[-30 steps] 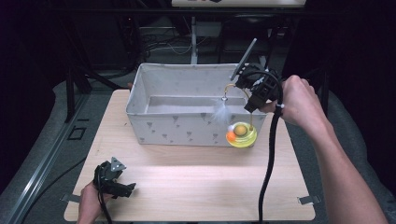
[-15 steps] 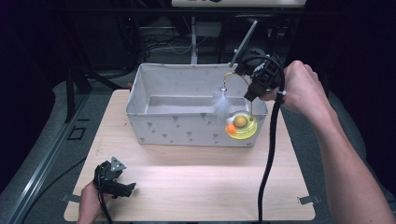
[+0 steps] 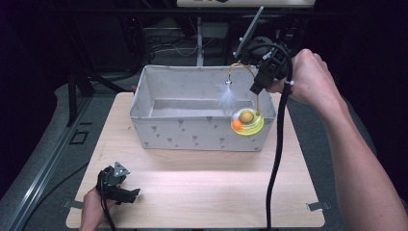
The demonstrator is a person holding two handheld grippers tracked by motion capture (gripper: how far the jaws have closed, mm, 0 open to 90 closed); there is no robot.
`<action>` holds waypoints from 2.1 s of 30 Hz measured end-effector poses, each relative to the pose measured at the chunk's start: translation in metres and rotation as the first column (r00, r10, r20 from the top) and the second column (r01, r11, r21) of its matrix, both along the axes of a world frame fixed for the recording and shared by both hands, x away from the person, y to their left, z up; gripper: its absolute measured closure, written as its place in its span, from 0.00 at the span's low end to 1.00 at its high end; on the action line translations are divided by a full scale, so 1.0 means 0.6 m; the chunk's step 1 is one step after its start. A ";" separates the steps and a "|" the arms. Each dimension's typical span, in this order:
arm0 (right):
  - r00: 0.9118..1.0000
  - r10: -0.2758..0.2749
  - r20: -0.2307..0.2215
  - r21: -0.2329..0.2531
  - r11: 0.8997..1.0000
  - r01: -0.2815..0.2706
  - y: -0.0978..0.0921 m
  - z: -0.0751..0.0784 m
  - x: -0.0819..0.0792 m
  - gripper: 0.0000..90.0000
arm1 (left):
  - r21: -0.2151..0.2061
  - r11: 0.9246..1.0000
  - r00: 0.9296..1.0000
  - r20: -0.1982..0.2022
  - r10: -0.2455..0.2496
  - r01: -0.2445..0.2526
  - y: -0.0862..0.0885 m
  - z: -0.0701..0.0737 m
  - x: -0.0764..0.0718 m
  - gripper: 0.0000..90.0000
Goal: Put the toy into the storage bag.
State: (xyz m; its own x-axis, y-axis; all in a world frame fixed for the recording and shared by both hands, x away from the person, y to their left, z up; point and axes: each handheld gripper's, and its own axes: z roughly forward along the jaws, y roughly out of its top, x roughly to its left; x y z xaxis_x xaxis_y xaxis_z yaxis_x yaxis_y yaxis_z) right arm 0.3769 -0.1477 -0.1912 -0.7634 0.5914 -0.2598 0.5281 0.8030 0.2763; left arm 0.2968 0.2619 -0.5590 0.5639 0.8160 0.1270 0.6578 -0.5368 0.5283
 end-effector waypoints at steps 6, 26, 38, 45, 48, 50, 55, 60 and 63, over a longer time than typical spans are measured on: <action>1.000 -0.009 0.009 -0.014 1.000 0.009 0.004 0.008 0.012 0.97 | 0.001 1.000 1.000 0.000 0.000 0.000 0.000 -0.001 0.000 0.04; 0.998 -0.063 0.022 -0.007 0.998 0.063 -0.011 0.015 0.063 0.97 | 0.004 1.000 1.000 -0.002 -0.002 0.002 -0.001 -0.002 0.001 0.04; 0.992 -0.117 0.043 0.011 0.993 0.117 -0.029 0.010 0.089 0.97 | 0.005 1.000 1.000 -0.003 -0.003 0.003 -0.001 -0.002 0.000 0.04; 0.988 -0.142 0.053 0.020 0.990 0.142 -0.038 0.005 0.106 0.97 | 0.004 1.000 1.000 -0.003 -0.003 0.003 -0.001 -0.002 0.000 0.04; 0.987 -0.152 0.056 0.031 0.988 0.151 -0.040 0.002 0.112 0.97 | 0.006 1.000 1.000 -0.004 -0.004 0.004 -0.001 -0.002 0.000 0.04; 0.985 -0.161 0.059 0.039 0.987 0.159 -0.041 -0.001 0.117 0.97 | 0.010 1.000 1.000 -0.005 -0.006 0.006 -0.002 -0.002 0.000 0.04; 0.983 -0.172 0.061 0.046 0.985 0.169 -0.045 -0.005 0.128 0.97 | 0.010 1.000 1.000 -0.006 -0.006 0.006 -0.002 -0.002 0.000 0.04; 0.982 -0.179 0.063 0.051 0.983 0.176 -0.047 -0.009 0.137 0.97 | 0.013 1.000 1.000 -0.009 -0.006 0.007 -0.003 -0.002 0.000 0.04; 0.981 -0.182 0.061 0.055 0.982 0.179 -0.048 -0.014 0.145 0.97 | 0.012 1.000 1.000 -0.009 -0.007 0.007 -0.003 -0.002 0.000 0.04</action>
